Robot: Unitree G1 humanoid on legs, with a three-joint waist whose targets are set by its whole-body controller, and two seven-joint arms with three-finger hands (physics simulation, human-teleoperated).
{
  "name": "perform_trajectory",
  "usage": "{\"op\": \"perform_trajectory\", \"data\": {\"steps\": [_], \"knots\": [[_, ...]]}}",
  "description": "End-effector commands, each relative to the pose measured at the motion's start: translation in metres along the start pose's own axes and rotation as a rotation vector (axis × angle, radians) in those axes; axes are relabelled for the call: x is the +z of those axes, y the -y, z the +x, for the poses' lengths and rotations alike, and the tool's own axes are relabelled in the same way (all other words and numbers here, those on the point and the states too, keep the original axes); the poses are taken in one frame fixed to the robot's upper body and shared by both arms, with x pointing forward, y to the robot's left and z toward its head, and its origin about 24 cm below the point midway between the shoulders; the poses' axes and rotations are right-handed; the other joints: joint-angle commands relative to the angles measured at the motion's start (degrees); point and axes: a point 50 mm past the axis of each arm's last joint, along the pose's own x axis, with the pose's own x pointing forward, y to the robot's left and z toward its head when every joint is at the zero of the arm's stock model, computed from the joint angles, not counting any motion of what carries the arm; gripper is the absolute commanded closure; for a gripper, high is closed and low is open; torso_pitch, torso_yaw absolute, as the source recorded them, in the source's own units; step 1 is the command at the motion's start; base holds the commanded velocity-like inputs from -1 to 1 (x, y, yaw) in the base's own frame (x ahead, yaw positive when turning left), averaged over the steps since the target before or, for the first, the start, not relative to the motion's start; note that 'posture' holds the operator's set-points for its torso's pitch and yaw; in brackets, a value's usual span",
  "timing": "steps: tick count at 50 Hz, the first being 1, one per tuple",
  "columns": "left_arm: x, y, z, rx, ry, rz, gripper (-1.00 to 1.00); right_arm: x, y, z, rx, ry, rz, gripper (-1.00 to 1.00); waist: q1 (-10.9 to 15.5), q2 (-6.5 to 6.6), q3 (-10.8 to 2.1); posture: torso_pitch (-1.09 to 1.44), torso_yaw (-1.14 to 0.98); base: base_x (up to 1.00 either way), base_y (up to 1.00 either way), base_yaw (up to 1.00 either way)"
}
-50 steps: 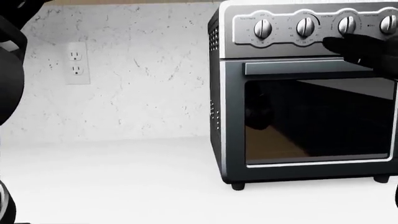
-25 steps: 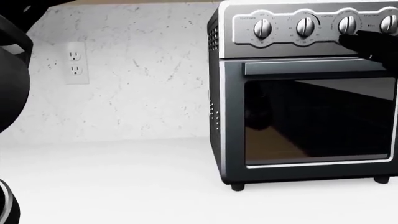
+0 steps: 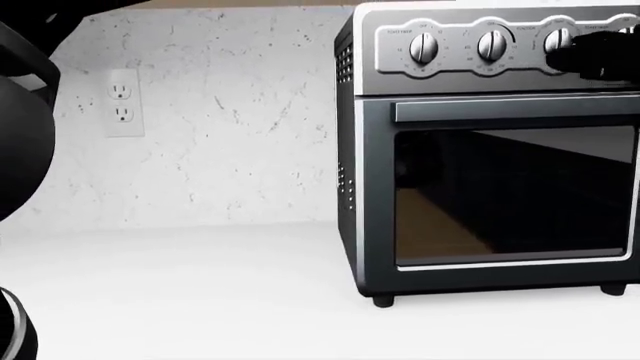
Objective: Open the toaster oven door.
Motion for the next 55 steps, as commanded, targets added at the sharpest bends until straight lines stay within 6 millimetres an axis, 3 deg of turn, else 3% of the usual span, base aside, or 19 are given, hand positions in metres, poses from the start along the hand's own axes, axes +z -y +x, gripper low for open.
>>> {"op": "perform_trajectory", "data": {"steps": [1, 14, 31, 55], "knots": [[0.007, 0.001, 0.002, 0.000, 0.031, -0.007, -1.00, -0.001, 0.009, -0.007, -0.030, 0.002, 0.004, -1.00, -0.1, -0.35, 0.63, -1.01, 0.00, 0.00, 0.00, 0.00], [0.006, 0.002, 0.001, -0.003, 0.027, -0.009, -1.00, -0.006, 0.012, 0.011, 0.036, -0.027, 0.007, -1.00, -0.5, -0.12, 0.66, -1.01, 0.00, 0.00, 0.00, 0.00], [0.005, 0.002, 0.002, -0.007, 0.026, -0.008, -1.00, -0.002, 0.016, 0.057, 0.095, -0.032, 0.030, -1.00, -1.1, 0.36, 0.46, -1.01, 0.00, 0.00, 0.00, 0.00], [0.003, 0.005, 0.001, -0.016, 0.022, -0.005, -1.00, -0.001, 0.035, 0.080, 0.055, -0.069, 0.031, -1.00, -0.3, 0.51, 0.34, -1.01, 0.00, 0.00, 0.00, 0.00]]}}
